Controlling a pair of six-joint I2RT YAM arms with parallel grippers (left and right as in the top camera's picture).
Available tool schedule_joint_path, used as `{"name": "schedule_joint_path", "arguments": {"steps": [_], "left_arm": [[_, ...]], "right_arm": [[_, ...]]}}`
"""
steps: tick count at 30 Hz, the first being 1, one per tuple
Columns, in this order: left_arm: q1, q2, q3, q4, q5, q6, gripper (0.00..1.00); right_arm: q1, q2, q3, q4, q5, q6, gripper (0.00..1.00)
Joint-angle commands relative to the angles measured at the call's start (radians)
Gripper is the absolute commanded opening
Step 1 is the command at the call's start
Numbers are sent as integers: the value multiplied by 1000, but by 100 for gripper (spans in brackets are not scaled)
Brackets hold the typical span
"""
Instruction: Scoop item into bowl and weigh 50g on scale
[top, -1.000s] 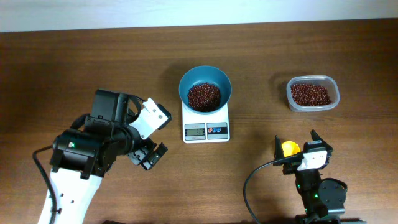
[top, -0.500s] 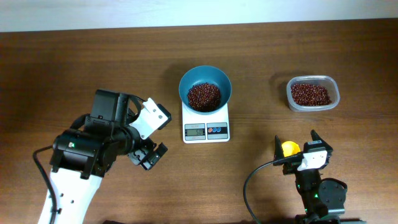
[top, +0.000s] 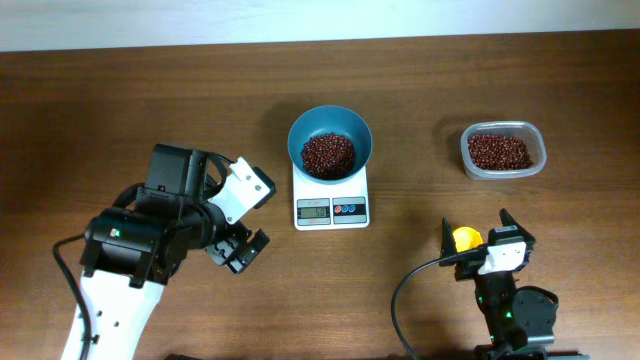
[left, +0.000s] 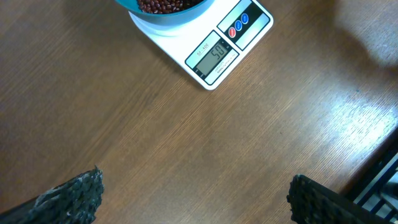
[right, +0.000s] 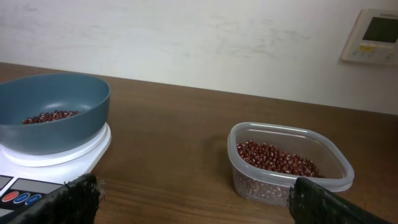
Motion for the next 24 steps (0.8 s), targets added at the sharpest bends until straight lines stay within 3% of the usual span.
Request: {"name": "schedule_joint_path", "arguments": {"steps": [1, 16, 24], "left_arm": [[6, 1, 15, 1, 0, 19, 99], [6, -2, 15, -40, 0, 19, 99], [6, -124, 2, -24, 4, 19, 99]], "right_arm": [[7, -12, -10, 0, 8, -7, 99], [7, -12, -10, 0, 8, -7, 99], [7, -12, -10, 0, 8, -7, 99]]}}
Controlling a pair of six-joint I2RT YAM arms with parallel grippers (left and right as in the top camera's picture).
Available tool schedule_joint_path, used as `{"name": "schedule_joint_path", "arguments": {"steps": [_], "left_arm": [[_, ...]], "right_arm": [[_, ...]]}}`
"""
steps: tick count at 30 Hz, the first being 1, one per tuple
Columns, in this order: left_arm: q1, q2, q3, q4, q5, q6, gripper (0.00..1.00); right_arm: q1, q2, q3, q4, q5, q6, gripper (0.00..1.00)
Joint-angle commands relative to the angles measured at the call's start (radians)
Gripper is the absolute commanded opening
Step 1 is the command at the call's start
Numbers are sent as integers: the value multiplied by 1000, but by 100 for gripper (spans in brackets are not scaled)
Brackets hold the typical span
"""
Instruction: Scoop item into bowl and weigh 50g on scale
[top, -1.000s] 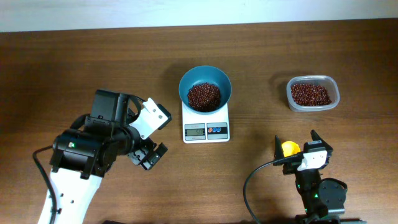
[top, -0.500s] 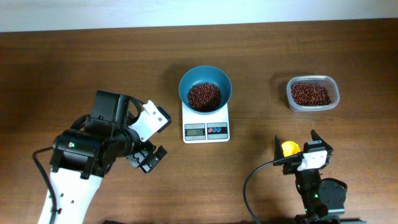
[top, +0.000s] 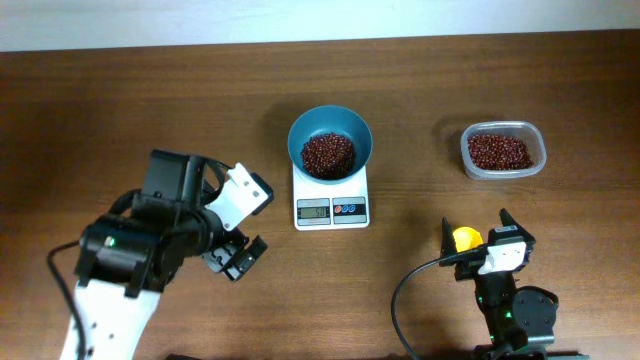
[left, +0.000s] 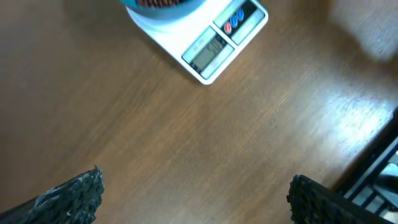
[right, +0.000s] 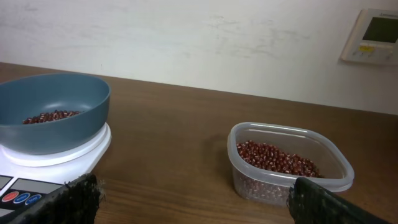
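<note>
A blue bowl (top: 330, 143) of red beans sits on the white scale (top: 332, 207) at the table's middle; the scale (left: 200, 42) display is blurred in the left wrist view. The clear tub (top: 503, 151) of red beans stands at the right, also seen as the tub (right: 287, 165) with the bowl (right: 53, 111) in the right wrist view. My left gripper (top: 236, 256) hangs open over bare table left of the scale. My right gripper (top: 475, 232) rests open at the front right, beside a yellow scoop (top: 465, 238).
The dark wooden table (top: 150, 90) spans the view, with a pale wall (right: 186, 37) behind it. A black cable (top: 405, 290) loops by the right arm's base at the front edge.
My left arm has drawn back slightly to the left and toward the front; the scale sits higher and farther in its wrist view. The right arm, bowl and tub are unchanged.
</note>
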Motion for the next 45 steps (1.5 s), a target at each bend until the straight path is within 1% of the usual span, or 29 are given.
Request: {"name": "schedule_joint_path", "arguments": {"steps": [1, 2, 3, 6, 11, 13, 15, 16, 18, 20, 22, 27, 31, 36, 43, 45], "left_arm": [[7, -112, -9, 18, 4, 19, 99], [14, -136, -20, 21, 4, 19, 99], [43, -188, -51, 40, 13, 18, 99], [113, -271, -118, 91, 51, 18, 99], [229, -468, -290, 236, 164, 18, 99], [262, -555, -389, 333, 203, -11, 99], [277, -613, -465, 416, 201, -76, 99], [286, -665, -533, 492, 183, -138, 99], [290, -742, -636, 599, 116, -241, 99], [290, -815, -734, 689, 66, -304, 99], [290, -883, -817, 750, 63, -307, 99], [301, -1034, -986, 835, 18, -307, 99], [309, -1102, -1105, 960, -61, -307, 99], [309, -1117, -1191, 1060, -118, -308, 99], [309, -1117, -1206, 1062, -191, -312, 99], [309, -1117, -1206, 1061, -227, -365, 99]], "right_arm": [[7, -12, -10, 0, 8, -7, 99], [7, -12, -10, 0, 8, -7, 99], [7, -12, -10, 0, 8, -7, 99], [7, -12, -10, 0, 8, -7, 99], [7, -12, -10, 0, 8, -7, 99], [7, -12, -10, 0, 8, -7, 99], [7, -12, -10, 0, 8, -7, 99], [7, -12, -10, 0, 8, -7, 99], [7, -12, -10, 0, 8, -7, 99], [7, -12, -10, 0, 8, -7, 99], [7, -12, -10, 0, 8, -7, 99], [7, -12, -10, 0, 8, -7, 99], [7, -12, -10, 0, 8, -7, 99], [7, -12, -10, 1, 8, -7, 99], [7, -12, -10, 0, 8, -7, 99], [7, -12, -10, 0, 8, -7, 99]]}}
